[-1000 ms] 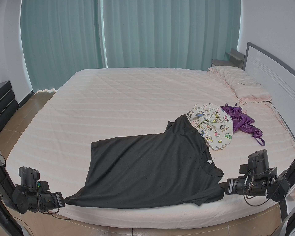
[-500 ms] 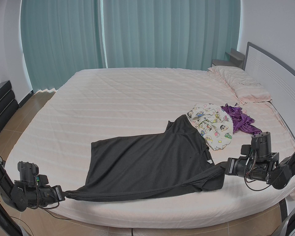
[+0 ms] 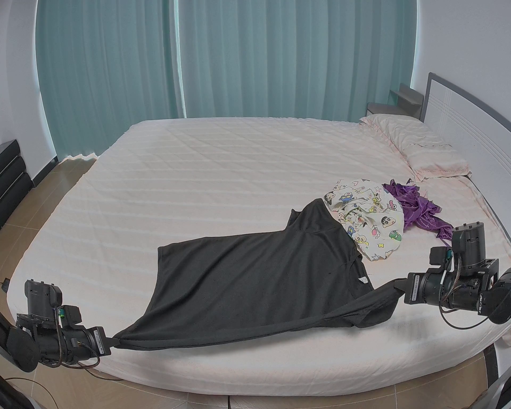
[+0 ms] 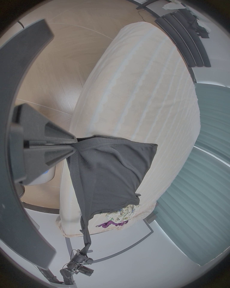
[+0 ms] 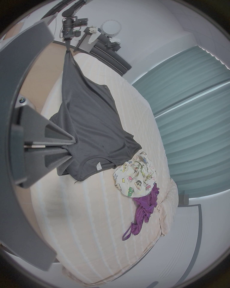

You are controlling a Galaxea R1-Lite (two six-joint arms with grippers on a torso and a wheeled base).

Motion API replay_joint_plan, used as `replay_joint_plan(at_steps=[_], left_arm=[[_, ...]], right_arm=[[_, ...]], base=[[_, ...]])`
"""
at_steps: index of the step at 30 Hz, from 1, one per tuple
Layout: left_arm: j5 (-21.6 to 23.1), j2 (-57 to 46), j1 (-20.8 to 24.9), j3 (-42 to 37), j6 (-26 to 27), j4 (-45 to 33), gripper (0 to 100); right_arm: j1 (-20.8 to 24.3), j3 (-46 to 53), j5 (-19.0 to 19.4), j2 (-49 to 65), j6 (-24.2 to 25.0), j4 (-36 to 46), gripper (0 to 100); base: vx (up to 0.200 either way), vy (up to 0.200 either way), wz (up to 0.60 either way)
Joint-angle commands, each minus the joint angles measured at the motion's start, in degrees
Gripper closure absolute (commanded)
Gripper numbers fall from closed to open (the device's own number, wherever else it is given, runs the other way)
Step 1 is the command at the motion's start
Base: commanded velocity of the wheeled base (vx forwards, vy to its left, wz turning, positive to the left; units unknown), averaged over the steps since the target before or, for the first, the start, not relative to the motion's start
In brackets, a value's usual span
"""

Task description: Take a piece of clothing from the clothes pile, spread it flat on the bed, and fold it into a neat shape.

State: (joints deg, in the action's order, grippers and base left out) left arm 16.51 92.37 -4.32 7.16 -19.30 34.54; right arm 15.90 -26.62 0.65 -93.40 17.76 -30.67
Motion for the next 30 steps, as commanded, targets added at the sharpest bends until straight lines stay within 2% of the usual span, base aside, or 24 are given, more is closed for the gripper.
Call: replay_joint_plan(at_steps=[1, 6, 13, 24, 30], left_arm=[[-0.25, -5.36, 0.1, -0.04, 0.05, -2.19, 100], [-0.25, -6.67, 0.1, 0.14, 0.14, -4.13, 100], [-0.25, -6.24, 0.1, 0.4, 0.14, -4.3, 100], [-0.07, 1.41, 0.01, 6.73, -0.39, -4.3, 100], [-0.25, 7.56, 0.71, 13.15, -6.98, -4.13, 100]], right_arm=[[0.89, 0.61, 0.41, 4.81, -0.89, 2.81, 100], [1.15, 1.49, 0.76, 6.92, -1.41, 7.38, 100], [0.8, 2.19, 1.38, 6.39, -3.0, 7.56, 100], [-0.52, -7.13, 2.08, -2.75, -2.82, 7.12, 100], [-1.31, -12.4, 1.73, -9.08, -3.0, 7.03, 100]], base=[[0.0, 0.0, 0.0], [0.0, 0.0, 0.0], [0.0, 0.0, 0.0], [0.0, 0.0, 0.0], [0.0, 0.0, 0.0]])
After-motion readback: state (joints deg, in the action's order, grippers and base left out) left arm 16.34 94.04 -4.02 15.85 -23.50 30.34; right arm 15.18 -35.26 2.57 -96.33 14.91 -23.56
